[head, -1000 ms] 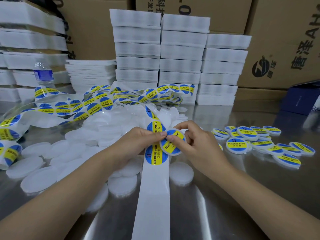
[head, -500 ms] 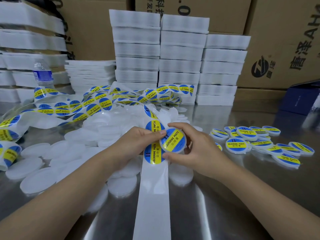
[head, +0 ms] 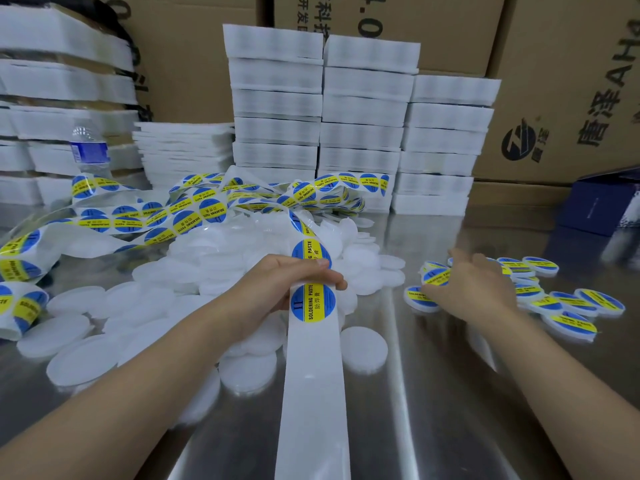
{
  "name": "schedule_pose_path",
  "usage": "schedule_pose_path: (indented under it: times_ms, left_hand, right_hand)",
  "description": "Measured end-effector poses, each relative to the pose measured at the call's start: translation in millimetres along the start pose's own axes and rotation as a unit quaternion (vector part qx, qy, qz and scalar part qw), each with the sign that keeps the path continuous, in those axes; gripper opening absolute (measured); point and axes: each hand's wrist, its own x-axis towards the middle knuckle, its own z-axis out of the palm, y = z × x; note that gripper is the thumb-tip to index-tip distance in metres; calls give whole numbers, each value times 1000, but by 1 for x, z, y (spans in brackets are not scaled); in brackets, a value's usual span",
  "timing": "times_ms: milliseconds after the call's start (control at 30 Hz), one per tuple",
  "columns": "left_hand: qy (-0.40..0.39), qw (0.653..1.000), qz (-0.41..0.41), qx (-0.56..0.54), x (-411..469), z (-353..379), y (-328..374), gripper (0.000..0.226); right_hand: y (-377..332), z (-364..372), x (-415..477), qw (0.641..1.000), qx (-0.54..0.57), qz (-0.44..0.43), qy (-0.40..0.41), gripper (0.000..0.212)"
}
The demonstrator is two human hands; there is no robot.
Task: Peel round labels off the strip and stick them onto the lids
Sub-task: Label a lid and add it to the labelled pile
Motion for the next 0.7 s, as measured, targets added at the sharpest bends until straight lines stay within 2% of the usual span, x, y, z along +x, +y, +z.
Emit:
schedule_pose_path:
  times_ms: [67, 167, 300, 467, 633, 700]
  left_hand:
    - [3, 1000, 9, 12, 1, -1, -1, 19]
    - [5, 1000, 8, 14, 0, 0, 0, 25]
    - [3, 1000, 11, 15, 0, 0, 0, 18]
    - [26, 1000, 13, 1, -1, 1, 1, 27]
    - [29, 999, 14, -3, 0, 1, 0, 28]
    - [33, 999, 16, -7, 1, 1, 0, 29]
  right_hand:
    - [2, 3, 1, 1000, -27, -2, -10, 58]
    - [4, 3, 2, 998, -68, 0, -6, 57]
    - [4, 2, 1, 992, -123, -3, -16, 59]
    - [5, -2, 0, 985, -168, -12, -18, 58]
    - [-2, -1, -5, 988, -144, -56, 7, 47]
    - [-10, -2, -8, 993, -71, -88, 24, 41]
